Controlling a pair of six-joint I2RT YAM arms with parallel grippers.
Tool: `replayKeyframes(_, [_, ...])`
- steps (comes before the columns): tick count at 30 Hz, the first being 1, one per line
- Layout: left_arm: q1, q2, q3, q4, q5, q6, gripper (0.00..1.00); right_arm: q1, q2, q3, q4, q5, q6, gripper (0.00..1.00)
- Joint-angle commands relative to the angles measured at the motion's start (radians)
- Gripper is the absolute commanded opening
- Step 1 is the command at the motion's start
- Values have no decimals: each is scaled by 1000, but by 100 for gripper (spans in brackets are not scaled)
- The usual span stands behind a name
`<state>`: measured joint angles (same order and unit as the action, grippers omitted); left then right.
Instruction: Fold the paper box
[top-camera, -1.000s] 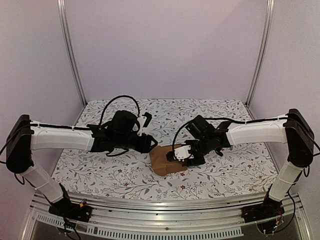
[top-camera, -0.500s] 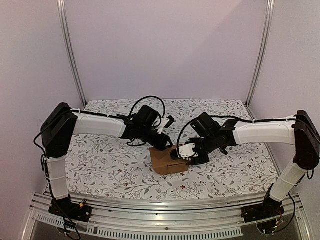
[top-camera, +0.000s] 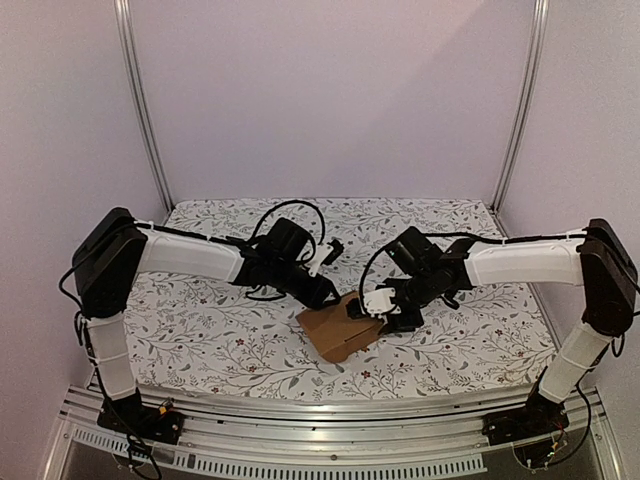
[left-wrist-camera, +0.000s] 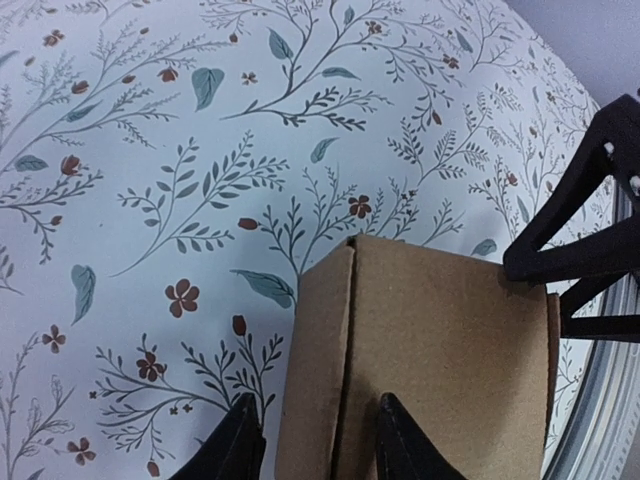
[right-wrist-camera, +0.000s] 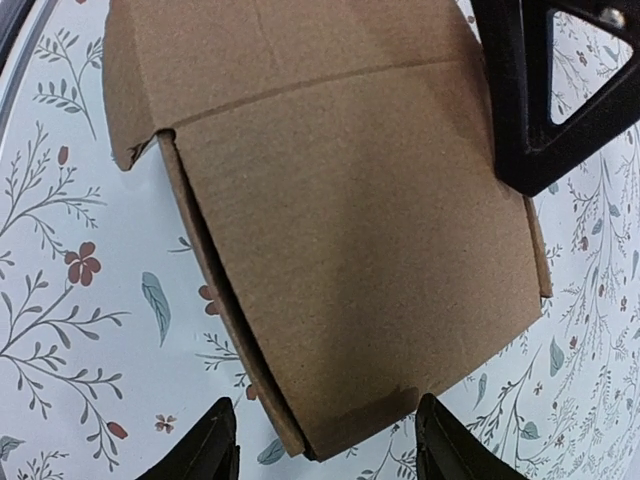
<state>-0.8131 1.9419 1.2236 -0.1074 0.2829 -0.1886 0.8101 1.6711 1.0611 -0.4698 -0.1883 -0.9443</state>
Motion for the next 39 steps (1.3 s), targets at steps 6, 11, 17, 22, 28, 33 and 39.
replayKeyframes(6, [6, -24, -16, -2, 13, -13, 39, -27, 89, 31, -73, -45, 0, 58])
replayKeyframes(11, [6, -117, -55, 54, 18, -27, 43, -79, 113, 47, -88, -69, 0, 57])
replayKeyframes(17, [6, -302, -129, 166, 5, -35, 46, -110, 119, 50, -93, -86, -10, 56])
replayKeyframes(22, [5, -406, -213, 157, -61, -27, 46, -110, 119, 54, -97, -83, -10, 56])
replayKeyframes(28, [-72, -580, -439, 186, -175, 28, 47, -117, 52, 47, -131, -95, -18, 58])
replayKeyframes(33, [-149, -732, -645, 270, -247, 141, 48, -114, 7, 84, -160, -123, -19, 61])
replayKeyframes(39, [-188, -754, -712, 273, -329, 187, 49, -71, 33, 118, -171, -93, -34, 62])
